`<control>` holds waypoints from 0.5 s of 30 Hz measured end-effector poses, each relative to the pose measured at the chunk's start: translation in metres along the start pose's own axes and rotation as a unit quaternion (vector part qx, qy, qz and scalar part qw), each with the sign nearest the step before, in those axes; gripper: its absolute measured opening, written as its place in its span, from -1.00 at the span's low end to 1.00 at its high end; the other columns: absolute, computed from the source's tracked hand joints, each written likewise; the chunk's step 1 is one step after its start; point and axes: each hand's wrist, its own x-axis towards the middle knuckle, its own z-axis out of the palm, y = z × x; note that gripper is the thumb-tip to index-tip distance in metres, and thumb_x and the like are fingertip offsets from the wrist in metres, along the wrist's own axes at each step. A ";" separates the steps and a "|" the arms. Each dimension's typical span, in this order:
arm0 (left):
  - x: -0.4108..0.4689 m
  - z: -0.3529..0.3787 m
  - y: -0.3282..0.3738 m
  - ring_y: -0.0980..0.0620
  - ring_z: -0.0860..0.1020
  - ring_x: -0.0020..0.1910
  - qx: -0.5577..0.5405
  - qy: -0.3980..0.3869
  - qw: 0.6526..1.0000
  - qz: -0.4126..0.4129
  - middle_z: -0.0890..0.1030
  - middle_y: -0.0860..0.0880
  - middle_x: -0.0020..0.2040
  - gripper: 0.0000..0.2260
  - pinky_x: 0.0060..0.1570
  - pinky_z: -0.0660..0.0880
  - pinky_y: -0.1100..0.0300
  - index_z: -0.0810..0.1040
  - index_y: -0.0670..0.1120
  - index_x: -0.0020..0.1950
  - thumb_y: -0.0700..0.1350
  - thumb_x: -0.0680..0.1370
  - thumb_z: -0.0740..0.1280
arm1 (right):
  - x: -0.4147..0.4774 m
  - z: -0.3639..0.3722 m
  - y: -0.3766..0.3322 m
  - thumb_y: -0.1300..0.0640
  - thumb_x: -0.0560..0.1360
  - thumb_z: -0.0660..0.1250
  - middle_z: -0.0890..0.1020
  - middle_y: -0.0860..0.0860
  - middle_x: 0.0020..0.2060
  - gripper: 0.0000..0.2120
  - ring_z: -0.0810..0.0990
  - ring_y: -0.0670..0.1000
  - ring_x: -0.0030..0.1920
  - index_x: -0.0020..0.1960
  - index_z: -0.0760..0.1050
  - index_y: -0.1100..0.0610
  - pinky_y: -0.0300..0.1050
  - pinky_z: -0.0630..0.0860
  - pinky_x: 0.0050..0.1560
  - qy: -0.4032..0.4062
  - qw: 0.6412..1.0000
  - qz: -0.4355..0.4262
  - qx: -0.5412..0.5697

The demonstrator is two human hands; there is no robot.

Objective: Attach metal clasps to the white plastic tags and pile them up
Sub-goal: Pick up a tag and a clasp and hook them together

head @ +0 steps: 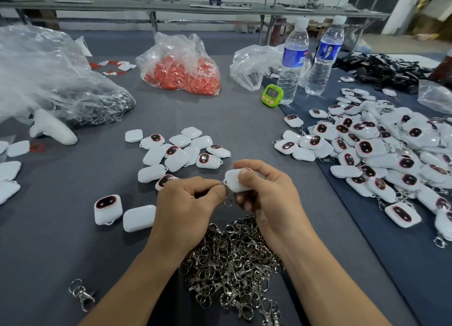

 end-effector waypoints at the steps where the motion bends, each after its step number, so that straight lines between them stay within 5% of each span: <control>1: -0.001 0.000 -0.001 0.07 0.56 -0.31 0.048 0.014 0.998 0.026 0.62 0.06 -0.36 -0.87 -0.25 0.45 0.23 0.72 0.01 -0.24 -0.03 0.46 0.42 | 0.000 0.000 0.000 0.35 0.54 0.34 0.64 0.09 -0.37 -0.86 0.48 -0.03 -0.50 -0.02 0.64 0.17 -0.25 0.36 -0.53 0.001 1.000 -0.011 -0.012; 5: -0.005 0.000 -0.005 -0.01 0.46 -0.32 0.271 0.014 0.951 0.152 0.51 0.02 -0.39 -0.80 -0.21 0.35 0.09 0.66 -0.11 -0.29 -0.08 0.49 0.36 | -0.004 0.002 0.007 0.16 0.34 0.43 0.66 -0.02 -0.38 -0.84 0.56 -0.04 -0.45 -0.10 0.68 0.00 -0.19 0.48 -0.43 0.024 0.983 -0.097 -0.153; 9: -0.006 0.000 -0.011 -0.04 0.42 -0.32 0.343 0.013 0.916 0.206 0.48 0.00 -0.36 -0.80 -0.19 0.33 0.05 0.61 -0.10 -0.29 -0.10 0.52 0.34 | -0.006 0.005 0.012 0.13 0.39 0.46 0.70 -0.08 -0.33 -0.83 0.64 -0.08 -0.35 -0.07 0.66 -0.11 -0.08 0.63 -0.28 0.032 0.950 -0.158 -0.266; 11: -0.006 0.001 -0.008 0.03 0.47 -0.28 0.288 0.016 0.947 0.145 0.53 0.07 -0.33 -0.84 -0.18 0.40 0.08 0.66 -0.04 -0.23 -0.09 0.54 0.37 | -0.005 0.004 0.010 0.18 0.41 0.42 0.68 -0.02 -0.37 -0.81 0.59 -0.04 -0.43 -0.05 0.65 -0.07 -0.12 0.52 -0.41 0.041 0.971 -0.116 -0.206; 15: 0.001 0.000 -0.004 0.29 0.63 -0.18 0.041 0.001 0.999 -0.016 0.69 0.25 -0.23 -0.85 -0.17 0.44 0.45 0.73 0.17 -0.13 -0.10 0.51 0.48 | -0.001 0.000 0.002 0.37 0.56 0.33 0.63 0.05 -0.41 -0.85 0.50 -0.03 -0.50 0.03 0.48 0.14 -0.24 0.36 -0.52 0.023 0.999 -0.006 -0.026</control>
